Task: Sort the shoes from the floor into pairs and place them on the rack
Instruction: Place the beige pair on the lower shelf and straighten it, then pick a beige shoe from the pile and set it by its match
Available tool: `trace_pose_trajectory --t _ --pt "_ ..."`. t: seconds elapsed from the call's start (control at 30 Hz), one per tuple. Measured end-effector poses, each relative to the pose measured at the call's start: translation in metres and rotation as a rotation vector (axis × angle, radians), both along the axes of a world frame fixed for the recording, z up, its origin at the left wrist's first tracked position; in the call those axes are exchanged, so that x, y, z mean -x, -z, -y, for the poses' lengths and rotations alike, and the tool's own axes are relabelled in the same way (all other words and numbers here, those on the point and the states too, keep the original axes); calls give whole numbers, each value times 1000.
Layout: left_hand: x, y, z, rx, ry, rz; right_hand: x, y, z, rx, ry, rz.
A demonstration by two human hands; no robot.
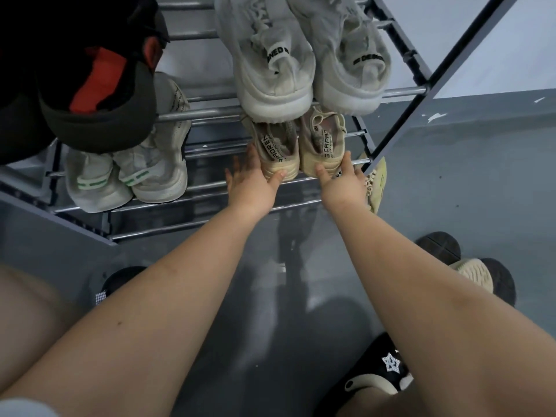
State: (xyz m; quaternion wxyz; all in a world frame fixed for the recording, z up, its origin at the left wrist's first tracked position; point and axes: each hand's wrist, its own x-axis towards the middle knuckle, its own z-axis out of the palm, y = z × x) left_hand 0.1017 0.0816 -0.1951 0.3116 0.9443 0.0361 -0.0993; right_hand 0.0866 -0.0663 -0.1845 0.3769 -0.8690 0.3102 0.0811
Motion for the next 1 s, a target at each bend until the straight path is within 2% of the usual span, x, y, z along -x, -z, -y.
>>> trace_pose_trajectory --t 0.1,0.23,0.33,0.5,0.73,1.0 --pt "21 -6 -3 -131 38 87 25 -7 -5 72 -109 -103" --pt "71 -5 -1 -241 285 217 69 -7 -3 276 -331 -163" --pt "100 -5 4 -302 451 161 98 -9 11 419 -436 -206" --pt "144 -5 14 -424 646 29 151 -8 39 505 -535 -232" --pt "180 1 44 -500 865 -31 220 -9 102 597 -572 -348" --pt "165 -17 123 -461 1000 73 231 -53 191 705 -535 -352"
